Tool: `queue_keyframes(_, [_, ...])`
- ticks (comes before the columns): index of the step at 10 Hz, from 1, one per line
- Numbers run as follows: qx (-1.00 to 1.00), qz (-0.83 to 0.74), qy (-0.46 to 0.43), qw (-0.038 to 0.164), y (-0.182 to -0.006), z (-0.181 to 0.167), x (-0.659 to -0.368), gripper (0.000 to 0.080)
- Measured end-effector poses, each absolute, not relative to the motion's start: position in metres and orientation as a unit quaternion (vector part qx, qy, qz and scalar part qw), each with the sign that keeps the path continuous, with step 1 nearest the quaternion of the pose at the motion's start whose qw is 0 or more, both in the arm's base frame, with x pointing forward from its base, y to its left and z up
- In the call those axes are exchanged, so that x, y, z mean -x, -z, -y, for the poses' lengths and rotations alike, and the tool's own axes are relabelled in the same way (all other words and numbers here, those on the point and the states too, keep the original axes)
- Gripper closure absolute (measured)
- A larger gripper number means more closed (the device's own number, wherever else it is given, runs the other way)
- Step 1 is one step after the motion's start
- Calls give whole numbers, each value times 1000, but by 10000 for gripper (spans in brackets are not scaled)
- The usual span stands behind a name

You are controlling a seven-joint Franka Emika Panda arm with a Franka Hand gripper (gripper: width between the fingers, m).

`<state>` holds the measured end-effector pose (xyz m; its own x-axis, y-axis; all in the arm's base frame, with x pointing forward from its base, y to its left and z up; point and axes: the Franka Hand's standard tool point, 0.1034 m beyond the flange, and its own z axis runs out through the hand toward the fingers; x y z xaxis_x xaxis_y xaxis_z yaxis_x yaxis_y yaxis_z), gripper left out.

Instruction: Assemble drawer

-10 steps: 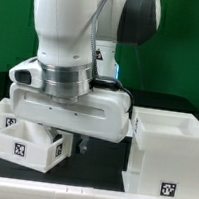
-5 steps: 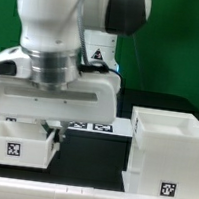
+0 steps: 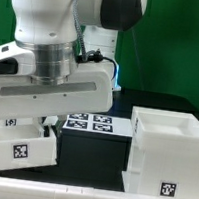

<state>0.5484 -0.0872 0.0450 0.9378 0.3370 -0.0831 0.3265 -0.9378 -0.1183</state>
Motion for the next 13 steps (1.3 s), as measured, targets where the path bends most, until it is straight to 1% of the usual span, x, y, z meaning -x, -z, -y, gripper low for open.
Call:
queue_keyframes(1, [962,268,-28,44,-44,75,-549,761])
queue_keyframes(2, [940,336,-33,54,-45,64,-546,761])
queue_keyframes(3, [914,402,-21,49,-46,59,-546,761])
queue_keyframes(4, [890,455,-2,37,-47,58,-541,761])
queue_keyframes(5, [882,469,-8,43,-45,60,-537,761])
queue_keyframes(7, [843,536,-5,38,-44,63,-538,761])
queue_keyframes(8, [777,629,12,15,-43,66,-540,761])
queue_keyframes(9, [718,696,18,-2,-40,66,-538,761])
queue_keyframes(10, [662,750,15,-13,-37,67,-538,761])
queue_keyframes(13, [664,747,12,-11,-36,69,-537,761])
